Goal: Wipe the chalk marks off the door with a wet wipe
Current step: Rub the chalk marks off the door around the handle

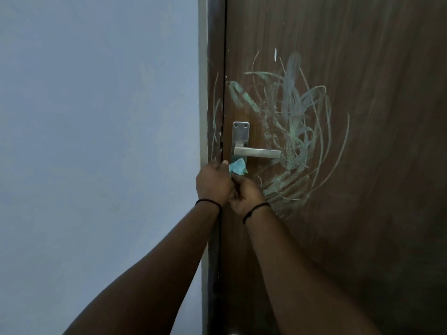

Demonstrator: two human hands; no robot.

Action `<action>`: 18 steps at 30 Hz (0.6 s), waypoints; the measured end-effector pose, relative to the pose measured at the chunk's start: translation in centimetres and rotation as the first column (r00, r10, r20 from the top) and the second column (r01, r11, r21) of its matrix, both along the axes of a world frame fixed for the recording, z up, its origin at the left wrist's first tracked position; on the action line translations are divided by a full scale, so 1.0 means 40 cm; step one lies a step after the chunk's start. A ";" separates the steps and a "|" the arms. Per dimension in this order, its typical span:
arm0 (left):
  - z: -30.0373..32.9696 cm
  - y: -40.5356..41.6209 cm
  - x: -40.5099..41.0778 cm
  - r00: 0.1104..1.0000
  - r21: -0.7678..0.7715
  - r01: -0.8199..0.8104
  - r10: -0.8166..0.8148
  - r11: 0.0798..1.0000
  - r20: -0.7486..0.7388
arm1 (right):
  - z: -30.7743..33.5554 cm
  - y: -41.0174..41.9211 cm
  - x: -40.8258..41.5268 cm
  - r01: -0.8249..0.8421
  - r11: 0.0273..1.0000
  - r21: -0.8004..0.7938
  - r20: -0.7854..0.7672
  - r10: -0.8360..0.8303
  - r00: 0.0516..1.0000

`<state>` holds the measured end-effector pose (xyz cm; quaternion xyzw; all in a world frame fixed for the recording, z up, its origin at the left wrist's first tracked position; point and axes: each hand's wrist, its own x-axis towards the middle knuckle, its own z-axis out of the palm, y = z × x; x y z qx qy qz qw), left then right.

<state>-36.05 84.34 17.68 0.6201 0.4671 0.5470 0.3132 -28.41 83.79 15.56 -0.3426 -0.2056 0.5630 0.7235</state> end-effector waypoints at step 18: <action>0.156 0.067 0.098 0.942 0.343 -0.208 0.092 0.916 0.324 | -0.056 -0.101 0.169 0.296 0.951 0.088 0.739 -0.262 0.621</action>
